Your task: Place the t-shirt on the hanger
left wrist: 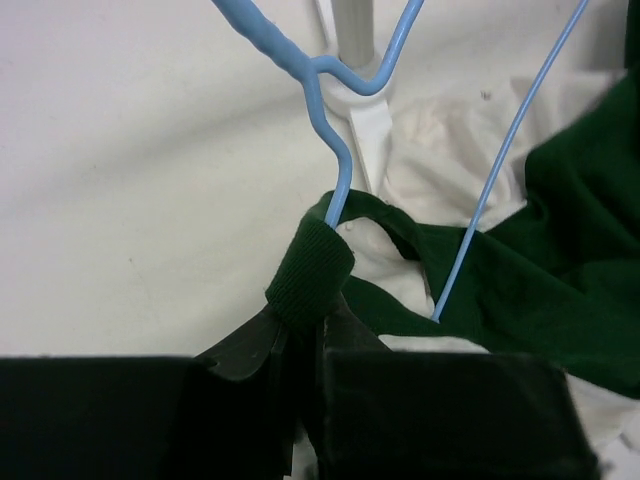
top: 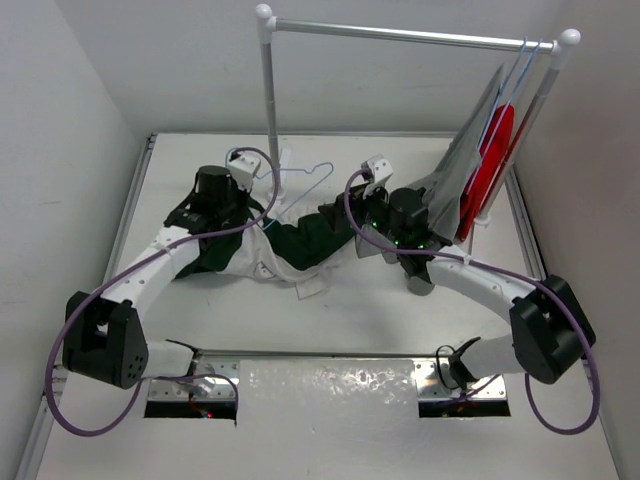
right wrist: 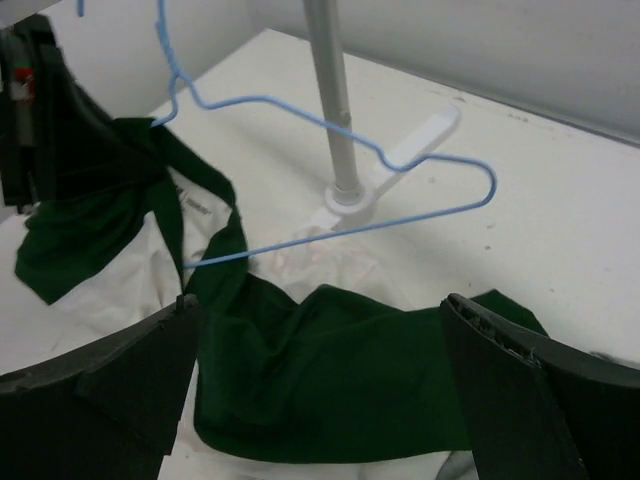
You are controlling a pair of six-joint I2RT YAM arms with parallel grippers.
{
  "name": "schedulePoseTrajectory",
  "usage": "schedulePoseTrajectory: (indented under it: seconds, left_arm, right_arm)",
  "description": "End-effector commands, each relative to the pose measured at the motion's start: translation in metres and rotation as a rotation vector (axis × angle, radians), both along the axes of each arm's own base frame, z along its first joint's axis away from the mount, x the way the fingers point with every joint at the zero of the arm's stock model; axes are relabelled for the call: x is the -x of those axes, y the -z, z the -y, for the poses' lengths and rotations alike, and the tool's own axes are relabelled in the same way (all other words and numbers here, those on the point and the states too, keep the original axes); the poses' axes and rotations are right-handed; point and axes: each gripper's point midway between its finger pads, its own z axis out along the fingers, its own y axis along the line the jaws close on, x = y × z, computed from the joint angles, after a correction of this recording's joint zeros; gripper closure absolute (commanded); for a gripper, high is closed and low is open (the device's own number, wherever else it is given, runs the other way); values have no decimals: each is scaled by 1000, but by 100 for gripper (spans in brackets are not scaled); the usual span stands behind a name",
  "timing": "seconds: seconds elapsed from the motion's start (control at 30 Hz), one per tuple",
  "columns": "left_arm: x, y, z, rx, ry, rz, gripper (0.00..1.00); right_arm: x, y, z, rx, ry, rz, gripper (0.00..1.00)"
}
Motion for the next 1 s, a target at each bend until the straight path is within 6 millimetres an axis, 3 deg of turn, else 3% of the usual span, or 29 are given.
schedulePoseTrajectory:
  seconds: [0.0, 0.03, 0.1, 0.13, 0.23, 0.3, 0.37, 0.4, 0.43, 0.47, 0.53, 0.7, 0.97]
  left_arm:
    - [-20, -55, -1, 93, -71, 152, 100]
    - [-20, -55, -1, 96, -73, 149, 100]
    - [-19, -56, -1, 107, -76, 150, 100]
    - [-20, -56, 0, 112, -73, 152, 100]
    - [-20, -56, 4, 133, -62, 148, 100]
    - [-19, -56, 5, 136, -61, 145, 100]
    - [-19, -55, 5, 136, -61, 143, 100]
    - [-19, -55, 3, 138, -67, 145, 100]
    - [-19, -56, 4, 141, -67, 150, 100]
    - [-19, -56, 3, 142, -70, 150, 100]
    - [-20, -54, 3, 142, -71, 150, 100]
    - [-20, -50, 4, 147, -63, 142, 100]
    - [-18, -44, 13, 172, -21, 120, 100]
  right_arm:
    - [11, -51, -9, -94, -81, 125, 7]
    - [13, -56, -11, -91, -92, 127, 12]
    - [18, -47, -18, -91, -116, 95, 26]
    - [21, -41, -24, -97, -126, 77, 42]
    - [36, 8, -79, -50, -218, -16, 64]
    - [34, 26, -98, -100, -227, -116, 65]
    - [29, 28, -115, -166, -247, -157, 67]
    - [27, 50, -122, -183, -249, -225, 67]
    - [26, 46, -132, -206, -272, -225, 67]
    - [27, 63, -140, -204, -293, -266, 66]
    - [28, 65, -155, -207, -329, -279, 65]
    - [21, 96, -168, -184, -320, -338, 60]
    - [-3, 125, -182, -208, -237, -424, 48]
